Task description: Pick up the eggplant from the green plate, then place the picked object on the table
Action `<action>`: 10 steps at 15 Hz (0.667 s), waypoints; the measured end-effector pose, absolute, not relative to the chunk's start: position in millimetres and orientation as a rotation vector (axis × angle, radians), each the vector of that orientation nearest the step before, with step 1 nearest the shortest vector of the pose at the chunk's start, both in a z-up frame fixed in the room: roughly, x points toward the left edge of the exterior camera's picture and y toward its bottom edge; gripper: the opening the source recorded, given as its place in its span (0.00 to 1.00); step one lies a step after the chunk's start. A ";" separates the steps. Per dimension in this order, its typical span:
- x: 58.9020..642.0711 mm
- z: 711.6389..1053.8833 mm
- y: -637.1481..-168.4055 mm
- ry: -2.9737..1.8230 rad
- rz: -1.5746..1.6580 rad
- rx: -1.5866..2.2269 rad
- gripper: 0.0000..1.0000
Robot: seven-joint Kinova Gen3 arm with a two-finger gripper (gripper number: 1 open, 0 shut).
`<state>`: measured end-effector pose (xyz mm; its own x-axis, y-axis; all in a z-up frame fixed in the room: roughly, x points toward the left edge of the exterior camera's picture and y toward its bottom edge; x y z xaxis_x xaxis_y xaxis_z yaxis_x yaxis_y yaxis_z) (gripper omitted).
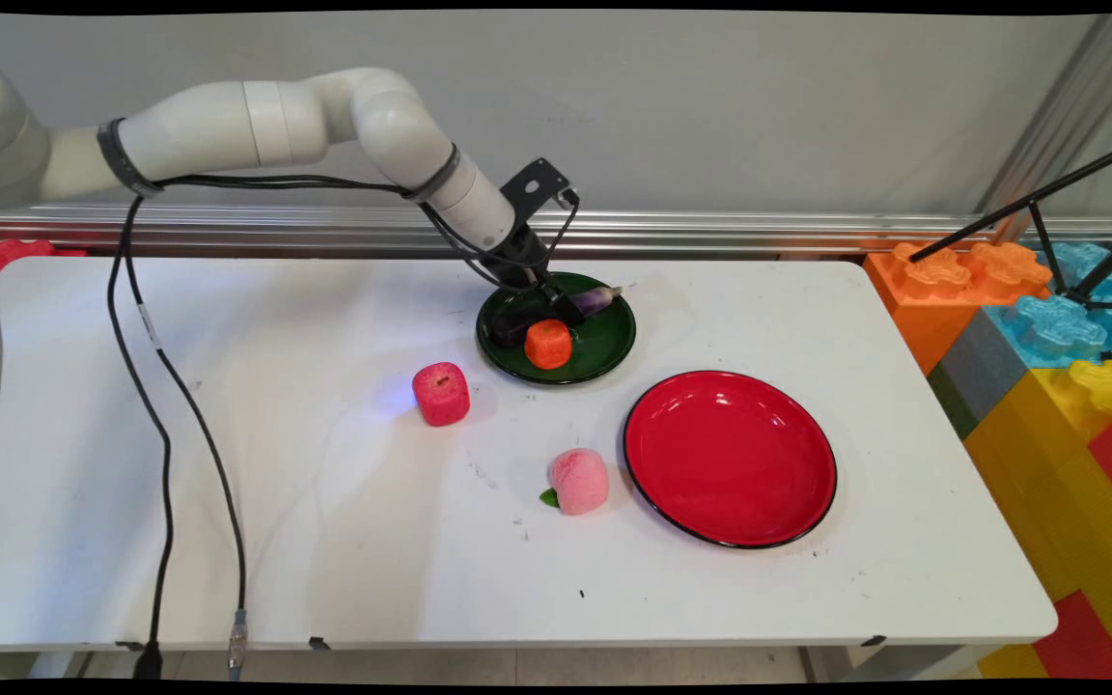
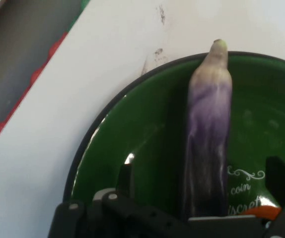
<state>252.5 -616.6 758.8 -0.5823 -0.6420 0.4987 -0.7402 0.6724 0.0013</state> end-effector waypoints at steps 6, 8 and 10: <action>251.1 755.2 -617.4 -2.420 0.295 1.081 0.00; 250.4 754.4 -616.2 -2.425 0.295 1.076 0.00; 249.9 754.0 -614.8 -2.429 0.294 1.070 0.00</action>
